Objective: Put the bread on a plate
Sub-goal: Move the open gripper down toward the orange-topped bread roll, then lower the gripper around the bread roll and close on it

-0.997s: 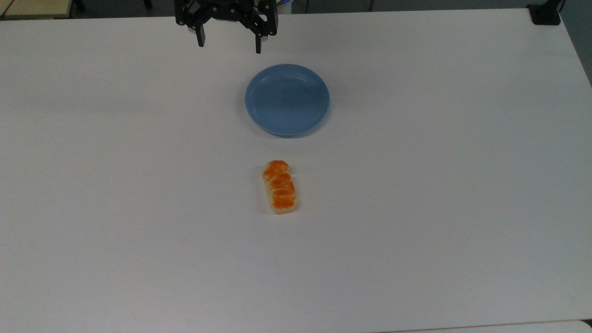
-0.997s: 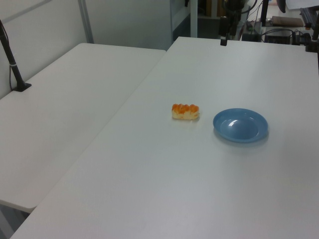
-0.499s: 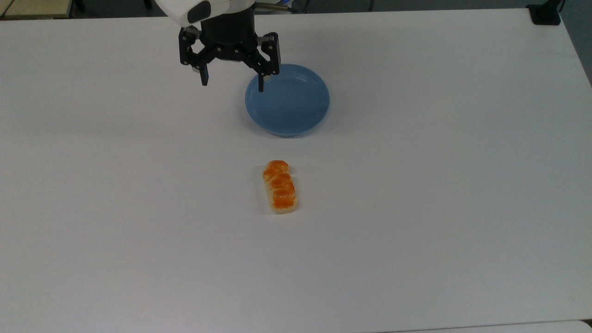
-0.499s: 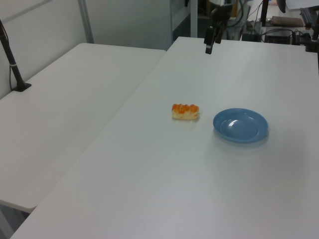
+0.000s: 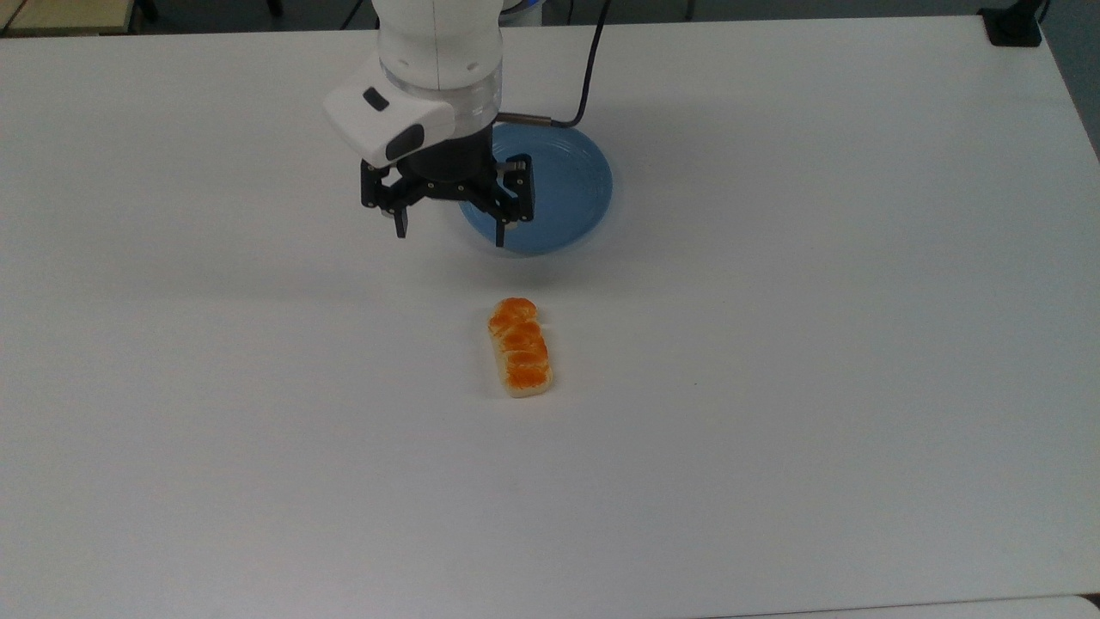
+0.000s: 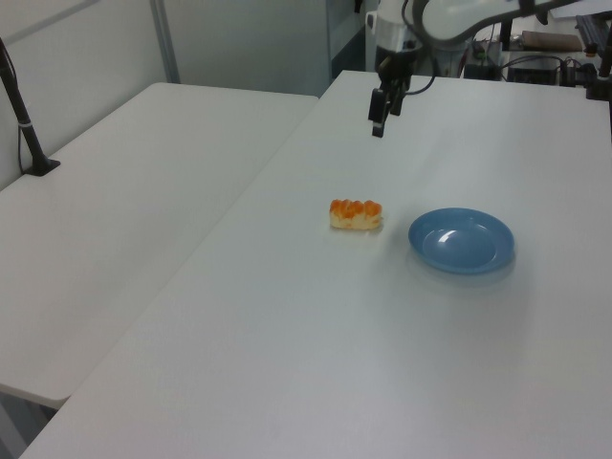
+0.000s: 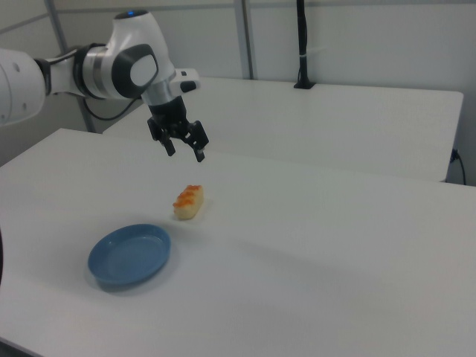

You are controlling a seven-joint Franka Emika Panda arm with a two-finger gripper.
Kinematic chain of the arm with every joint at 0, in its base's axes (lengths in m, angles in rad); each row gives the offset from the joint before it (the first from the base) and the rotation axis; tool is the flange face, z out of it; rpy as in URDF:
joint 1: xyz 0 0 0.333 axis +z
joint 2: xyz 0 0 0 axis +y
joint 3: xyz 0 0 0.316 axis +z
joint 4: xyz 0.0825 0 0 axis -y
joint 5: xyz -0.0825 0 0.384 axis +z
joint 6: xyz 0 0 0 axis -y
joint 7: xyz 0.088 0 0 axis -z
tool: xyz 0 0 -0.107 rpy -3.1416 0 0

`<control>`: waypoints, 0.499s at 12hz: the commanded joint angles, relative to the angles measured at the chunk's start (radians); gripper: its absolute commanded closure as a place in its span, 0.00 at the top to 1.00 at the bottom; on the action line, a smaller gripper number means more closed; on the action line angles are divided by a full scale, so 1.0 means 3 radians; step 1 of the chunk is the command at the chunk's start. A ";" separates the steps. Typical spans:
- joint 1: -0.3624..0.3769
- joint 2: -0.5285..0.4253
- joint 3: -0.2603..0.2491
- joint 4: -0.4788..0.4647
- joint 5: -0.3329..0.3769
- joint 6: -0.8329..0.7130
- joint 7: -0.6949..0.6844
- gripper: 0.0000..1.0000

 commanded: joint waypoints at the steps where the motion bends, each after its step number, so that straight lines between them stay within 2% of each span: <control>1: 0.0074 0.0305 -0.0010 0.0101 0.0006 0.0341 -0.0029 1.00; 6: 0.0166 0.0653 0.0051 0.0101 0.0011 0.0577 -0.0029 1.00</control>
